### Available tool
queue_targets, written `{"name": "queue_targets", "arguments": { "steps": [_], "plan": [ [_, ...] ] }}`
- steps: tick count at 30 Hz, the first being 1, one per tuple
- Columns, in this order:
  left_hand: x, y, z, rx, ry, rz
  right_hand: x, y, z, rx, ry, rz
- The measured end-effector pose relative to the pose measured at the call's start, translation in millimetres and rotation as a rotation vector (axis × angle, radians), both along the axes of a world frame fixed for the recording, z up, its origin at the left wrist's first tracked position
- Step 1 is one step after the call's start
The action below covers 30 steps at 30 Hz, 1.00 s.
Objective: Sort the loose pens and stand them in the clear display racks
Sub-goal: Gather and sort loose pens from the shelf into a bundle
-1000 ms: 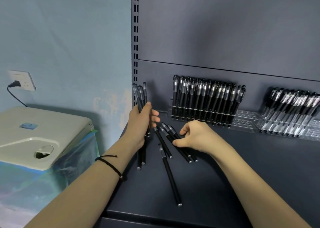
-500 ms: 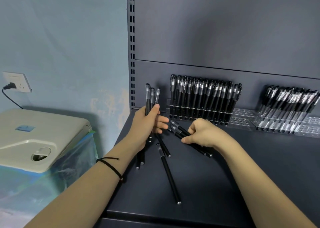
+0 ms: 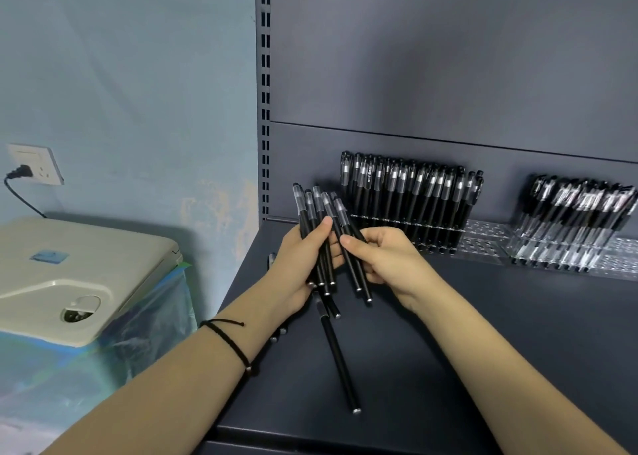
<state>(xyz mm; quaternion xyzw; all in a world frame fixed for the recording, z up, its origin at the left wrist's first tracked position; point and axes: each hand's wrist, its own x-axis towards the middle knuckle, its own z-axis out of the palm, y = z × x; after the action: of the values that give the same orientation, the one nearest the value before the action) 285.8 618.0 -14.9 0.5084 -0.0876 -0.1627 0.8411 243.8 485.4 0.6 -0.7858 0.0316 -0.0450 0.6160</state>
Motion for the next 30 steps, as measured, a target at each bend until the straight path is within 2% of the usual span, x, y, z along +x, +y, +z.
{"name": "queue_targets", "arguments": {
  "steps": [3, 5, 9, 14, 20, 27, 30],
  "plan": [
    [-2.4, 0.0, -0.4, 0.062, 0.003, -0.046, 0.2, -0.6, -2.5, -0.05, -0.048, -0.003],
    [-2.4, 0.4, -0.5, 0.036, 0.003, -0.093, 0.6, 2.5, -3.6, -0.098, -0.085, -0.004],
    [-2.2, 0.0, 0.1, -0.041, 0.025, -0.111, 4.5, 7.2, -10.4, -0.342, -0.151, -0.036],
    [1.2, 2.5, -0.1, -0.015, -0.001, -0.071, -0.4, 9.3, -5.0, -0.489, -0.246, -0.018],
    [6.7, 6.0, 1.5, -0.12, 0.023, -0.027, -3.6, 8.8, -4.3, -0.644, -0.206, 0.032],
    [8.0, 8.5, 4.4, -0.137, -0.041, -0.071, -3.5, 12.7, -4.6, -0.668, -0.248, 0.041],
    [12.3, 10.7, 6.8, -0.184, -0.04, -0.05, -6.5, 3.1, 6.3, -0.589, -0.138, 0.148]
  ]
}}
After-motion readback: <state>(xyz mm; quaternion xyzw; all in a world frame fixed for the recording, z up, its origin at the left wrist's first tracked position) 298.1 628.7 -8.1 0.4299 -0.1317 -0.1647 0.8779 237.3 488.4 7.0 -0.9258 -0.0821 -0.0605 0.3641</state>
